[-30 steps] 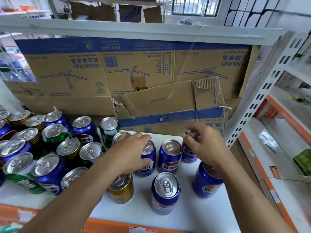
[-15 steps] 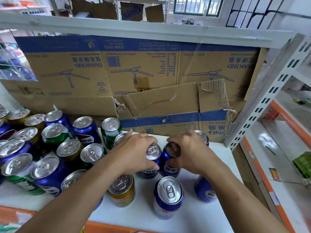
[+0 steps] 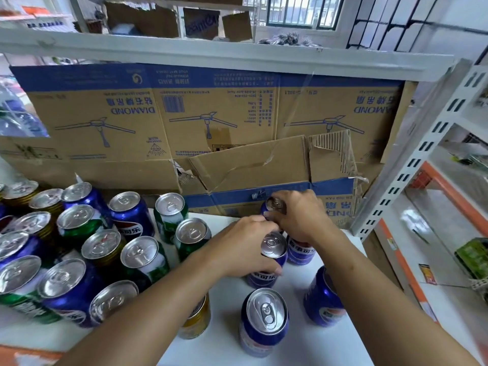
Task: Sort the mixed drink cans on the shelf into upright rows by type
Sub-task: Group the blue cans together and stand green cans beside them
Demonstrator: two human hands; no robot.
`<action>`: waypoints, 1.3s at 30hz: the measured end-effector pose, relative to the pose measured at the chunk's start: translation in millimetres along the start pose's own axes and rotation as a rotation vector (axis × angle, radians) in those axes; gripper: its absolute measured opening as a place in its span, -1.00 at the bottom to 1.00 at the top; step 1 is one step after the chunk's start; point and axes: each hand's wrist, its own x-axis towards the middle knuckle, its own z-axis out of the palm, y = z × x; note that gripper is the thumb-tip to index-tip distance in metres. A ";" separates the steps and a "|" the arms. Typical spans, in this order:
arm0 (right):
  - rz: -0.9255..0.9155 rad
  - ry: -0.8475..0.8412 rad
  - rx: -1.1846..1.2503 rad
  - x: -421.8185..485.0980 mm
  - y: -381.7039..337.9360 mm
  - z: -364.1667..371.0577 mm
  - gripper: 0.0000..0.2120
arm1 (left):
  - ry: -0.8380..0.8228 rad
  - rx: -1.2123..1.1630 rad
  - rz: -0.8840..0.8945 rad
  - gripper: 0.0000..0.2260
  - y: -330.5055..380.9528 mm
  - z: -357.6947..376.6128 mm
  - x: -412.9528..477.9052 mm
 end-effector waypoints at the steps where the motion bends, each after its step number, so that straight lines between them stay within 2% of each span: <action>1: -0.006 -0.017 0.010 0.3 3.2 -1.9 -0.64 | 0.001 -0.027 0.001 -0.38 -1.0 0.3 0.7; 3: -0.005 -0.018 0.088 -4.5 8.6 -8.8 -0.67 | -0.014 -0.060 -0.001 -0.34 -5.7 -1.3 -0.9; 6: 0.068 0.048 0.197 -24.5 21.2 -21.4 -0.55 | 0.005 -0.072 0.004 -0.36 -10.3 -6.4 -12.0; 8: 0.138 0.101 0.257 -46.2 29.1 -28.1 -0.52 | 0.070 -0.081 0.030 -0.48 -7.4 -9.4 -23.8; 10: 0.190 0.027 0.233 -66.0 35.1 -30.9 -0.54 | 0.066 -0.111 0.067 -0.62 0.7 -13.2 -34.6; 11: 0.216 -0.088 0.205 -74.1 36.7 -31.3 -0.52 | 0.002 -0.113 0.079 -0.65 5.1 -15.0 -38.4; 13: 0.268 -0.341 0.208 -87.6 34.7 -31.5 -0.40 | -0.237 -0.050 0.085 -0.63 12.0 -15.0 -41.6; 15: 0.283 -0.471 0.183 -95.4 31.1 -31.7 -0.30 | -0.432 0.003 0.087 -0.62 14.1 -11.7 -39.9; 17: 0.296 -0.456 0.139 -99.1 30.5 -29.9 -0.32 | -0.509 -0.014 0.076 -0.65 15.2 -9.7 -37.6; 21: 0.315 -0.341 0.109 -108.3 32.9 -27.0 -0.51 | -0.557 -0.122 0.024 -0.70 14.0 -8.5 -33.2; 25: 0.325 -0.307 0.085 -117.3 37.0 -30.4 -0.59 | -0.437 -0.228 -0.012 -0.72 15.0 2.8 -31.9; 33: 0.312 -0.448 0.016 -139.8 45.7 -36.7 -0.55 | -0.103 -0.205 -0.092 -0.69 43.5 36.5 -26.8; 39: 0.277 -0.472 -0.002 -142.8 43.1 -37.4 -0.37 | 0.005 -0.104 -0.124 -0.77 66.9 36.4 -20.3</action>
